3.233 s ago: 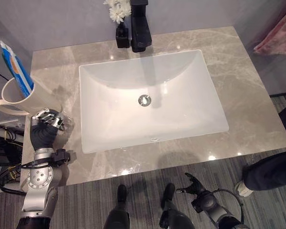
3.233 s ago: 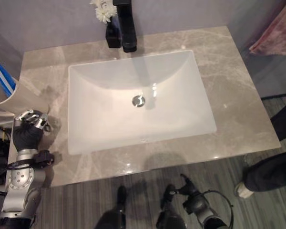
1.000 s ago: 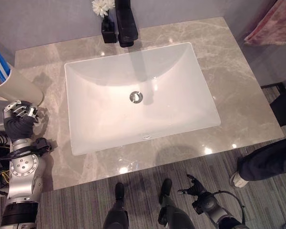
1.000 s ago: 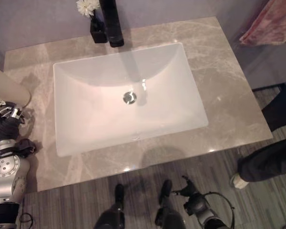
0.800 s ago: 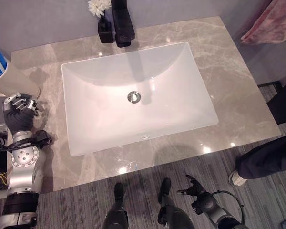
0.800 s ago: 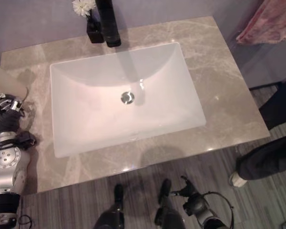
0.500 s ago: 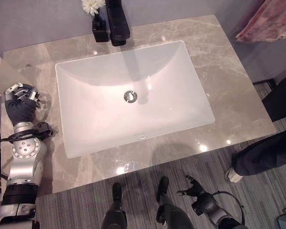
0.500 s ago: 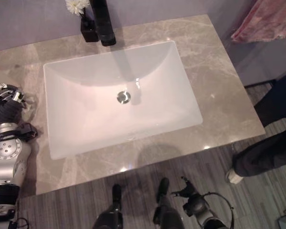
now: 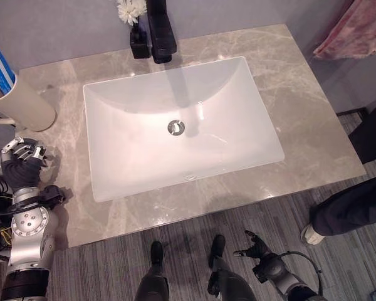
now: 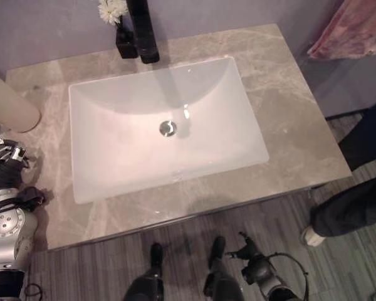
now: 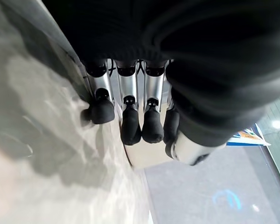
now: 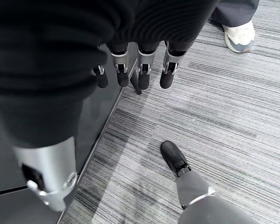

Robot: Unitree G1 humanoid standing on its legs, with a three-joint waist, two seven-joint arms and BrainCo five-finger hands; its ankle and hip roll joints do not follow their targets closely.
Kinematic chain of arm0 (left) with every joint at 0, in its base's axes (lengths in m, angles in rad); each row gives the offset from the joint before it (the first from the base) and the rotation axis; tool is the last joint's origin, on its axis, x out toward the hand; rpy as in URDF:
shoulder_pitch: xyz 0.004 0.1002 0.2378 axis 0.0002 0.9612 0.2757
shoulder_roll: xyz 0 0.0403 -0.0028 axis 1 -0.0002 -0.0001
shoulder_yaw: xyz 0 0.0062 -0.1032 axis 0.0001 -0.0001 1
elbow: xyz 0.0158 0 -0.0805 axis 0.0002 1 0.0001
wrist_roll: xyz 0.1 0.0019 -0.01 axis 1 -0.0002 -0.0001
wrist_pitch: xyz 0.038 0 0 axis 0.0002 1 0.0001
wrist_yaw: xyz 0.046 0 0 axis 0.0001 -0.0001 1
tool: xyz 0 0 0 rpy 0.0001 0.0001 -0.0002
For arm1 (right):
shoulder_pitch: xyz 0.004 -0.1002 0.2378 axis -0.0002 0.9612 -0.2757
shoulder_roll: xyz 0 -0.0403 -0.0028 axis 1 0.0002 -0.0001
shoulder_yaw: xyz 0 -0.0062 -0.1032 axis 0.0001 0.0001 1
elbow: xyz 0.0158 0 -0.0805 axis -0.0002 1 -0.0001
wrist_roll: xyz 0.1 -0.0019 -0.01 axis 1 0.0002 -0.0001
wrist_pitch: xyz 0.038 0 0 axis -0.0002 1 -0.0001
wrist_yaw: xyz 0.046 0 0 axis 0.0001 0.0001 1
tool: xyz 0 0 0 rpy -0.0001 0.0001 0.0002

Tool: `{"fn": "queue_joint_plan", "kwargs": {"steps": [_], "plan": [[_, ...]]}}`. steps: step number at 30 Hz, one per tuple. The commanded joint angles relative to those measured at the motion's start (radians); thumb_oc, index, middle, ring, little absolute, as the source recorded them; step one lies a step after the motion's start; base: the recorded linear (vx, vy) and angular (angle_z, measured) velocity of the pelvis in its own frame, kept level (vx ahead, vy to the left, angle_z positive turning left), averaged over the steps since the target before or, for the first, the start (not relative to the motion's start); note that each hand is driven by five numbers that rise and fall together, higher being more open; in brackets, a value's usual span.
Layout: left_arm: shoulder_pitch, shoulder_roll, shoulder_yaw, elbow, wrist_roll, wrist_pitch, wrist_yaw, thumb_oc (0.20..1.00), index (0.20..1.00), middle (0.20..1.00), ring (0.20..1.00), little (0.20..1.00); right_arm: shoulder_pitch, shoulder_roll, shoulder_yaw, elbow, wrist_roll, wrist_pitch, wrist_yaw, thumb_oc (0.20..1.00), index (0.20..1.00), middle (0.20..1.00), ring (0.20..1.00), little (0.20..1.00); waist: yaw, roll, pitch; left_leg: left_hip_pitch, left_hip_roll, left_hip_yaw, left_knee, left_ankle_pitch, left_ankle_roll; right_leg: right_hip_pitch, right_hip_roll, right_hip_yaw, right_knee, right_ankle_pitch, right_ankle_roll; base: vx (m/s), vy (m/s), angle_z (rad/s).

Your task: Put brush and paste in cup on sink, flatten towel.

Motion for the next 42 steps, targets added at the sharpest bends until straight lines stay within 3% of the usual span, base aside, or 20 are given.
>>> {"fn": "queue_joint_plan", "kwargs": {"steps": [1,8,26,35,42], "plan": [[-0.043,0.077,0.004,0.087,-0.021,-0.026,0.020,0.200,0.200,0.200,0.200,0.200,-0.004,-0.009,0.014,-0.024,-0.001,-0.008,-0.007,1.000,1.000,1.000,1.000,1.000,-0.015,-0.024,-0.025,-0.065,0.020,-0.016,0.001,0.019,-0.007,0.127,-0.075,0.044,0.008,-0.134,0.083,0.00,0.000,0.00],[-0.144,0.112,-0.027,0.157,-0.093,-0.028,0.028,0.200,0.200,0.200,0.200,0.200,0.005,-0.019,0.034,-0.029,-0.010,0.003,0.000,1.000,1.000,1.000,1.000,1.000,-0.032,-0.032,-0.025,-0.076,0.024,-0.009,0.001,0.021,-0.008,0.111,-0.075,0.053,0.008,-0.127,0.086,0.00,0.000,0.00],[-0.236,0.201,-0.047,0.279,-0.078,-0.021,0.073,0.200,0.200,0.200,0.200,0.200,0.012,-0.023,0.042,-0.040,0.003,0.001,0.001,1.000,1.000,1.000,1.000,1.000,-0.056,-0.059,-0.027,-0.068,0.039,0.010,0.001,0.021,-0.013,0.097,-0.065,0.081,0.008,-0.122,0.087,0.01,0.001,-0.03],[-0.147,0.159,0.004,0.205,-0.046,-0.018,0.076,0.200,0.200,0.200,0.200,0.200,0.015,-0.018,0.033,-0.033,-0.003,0.002,0.000,1.000,1.000,1.000,1.000,1.000,-0.043,-0.055,-0.031,-0.062,0.036,0.006,0.001,0.016,-0.011,0.108,-0.067,0.078,0.008,-0.127,0.086,0.00,0.000,0.00],[-0.151,0.183,0.036,0.241,-0.045,-0.024,0.101,0.200,0.200,0.200,0.200,0.200,0.014,-0.019,0.033,-0.031,-0.007,-0.001,0.000,1.000,1.000,1.000,1.000,1.000,-0.038,-0.055,-0.034,-0.063,0.037,0.001,0.001,0.015,-0.012,0.107,-0.066,0.075,0.008,-0.130,0.086,0.00,0.000,0.00]]}}
